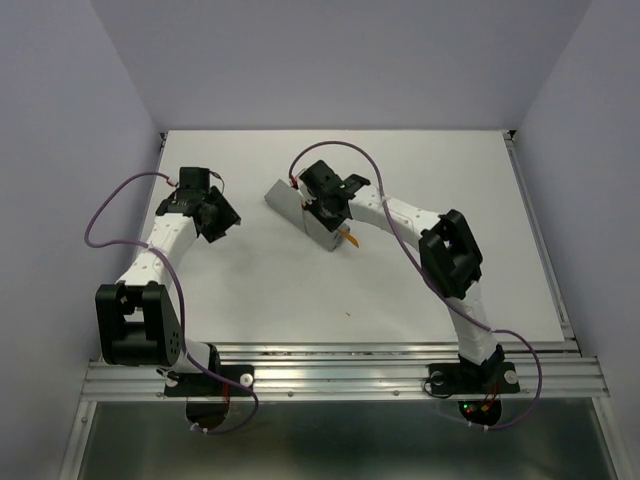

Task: Fold the napkin into a case and place the utensils inside
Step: Stuff the knife into the folded napkin.

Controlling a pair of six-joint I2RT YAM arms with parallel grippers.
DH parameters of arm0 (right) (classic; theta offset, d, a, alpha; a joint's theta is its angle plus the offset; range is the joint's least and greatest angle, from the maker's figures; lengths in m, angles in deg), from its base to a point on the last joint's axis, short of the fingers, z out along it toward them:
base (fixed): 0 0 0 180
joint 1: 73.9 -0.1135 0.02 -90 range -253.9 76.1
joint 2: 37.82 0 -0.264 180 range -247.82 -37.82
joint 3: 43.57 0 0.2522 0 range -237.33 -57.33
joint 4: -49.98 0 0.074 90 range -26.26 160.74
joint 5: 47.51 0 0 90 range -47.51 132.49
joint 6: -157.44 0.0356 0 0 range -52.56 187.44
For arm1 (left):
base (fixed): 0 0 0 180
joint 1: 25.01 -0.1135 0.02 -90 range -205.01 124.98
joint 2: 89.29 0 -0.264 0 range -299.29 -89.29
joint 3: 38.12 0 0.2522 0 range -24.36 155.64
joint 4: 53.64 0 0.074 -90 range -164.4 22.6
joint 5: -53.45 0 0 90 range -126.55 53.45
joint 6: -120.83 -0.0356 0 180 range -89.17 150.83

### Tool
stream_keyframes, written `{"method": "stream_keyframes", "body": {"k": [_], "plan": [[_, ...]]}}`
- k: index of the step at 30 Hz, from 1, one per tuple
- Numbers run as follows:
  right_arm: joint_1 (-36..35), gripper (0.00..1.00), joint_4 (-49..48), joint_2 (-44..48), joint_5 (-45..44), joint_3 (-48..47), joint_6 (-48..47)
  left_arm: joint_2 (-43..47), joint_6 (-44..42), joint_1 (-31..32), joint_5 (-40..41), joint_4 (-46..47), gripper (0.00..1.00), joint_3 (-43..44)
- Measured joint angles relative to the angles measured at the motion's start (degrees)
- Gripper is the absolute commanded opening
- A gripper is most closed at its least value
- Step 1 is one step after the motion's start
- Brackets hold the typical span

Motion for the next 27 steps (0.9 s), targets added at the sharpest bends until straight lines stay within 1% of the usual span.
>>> {"method": "stream_keyframes", "body": {"k": [7,16,22,25,27], "plan": [[-0.2,0.01,0.2,-0.4,0.1,0.3,-0.3,0.0,0.0,-0.1,-0.2,0.0,0.56,0.0],[-0.2,0.01,0.2,-4.8,0.9,0.3,-0.7,-0.1,-0.1,-0.3,-0.6,0.0,0.56,0.0],[-0.2,0.01,0.5,-5.0,1.6,-1.5,-0.7,-0.5,-0.3,-0.3,-0.8,0.2,0.56,0.0],[-0.2,0.01,1.0,-5.5,1.9,-2.9,-0.9,-2.0,-0.4,-0.3,-1.3,0.9,0.56,0.2],[-0.2,0.01,1.2,-5.8,2.1,-3.8,-0.9,-4.6,-0.6,-0.3,-2.1,1.2,0.56,1.8]]}}
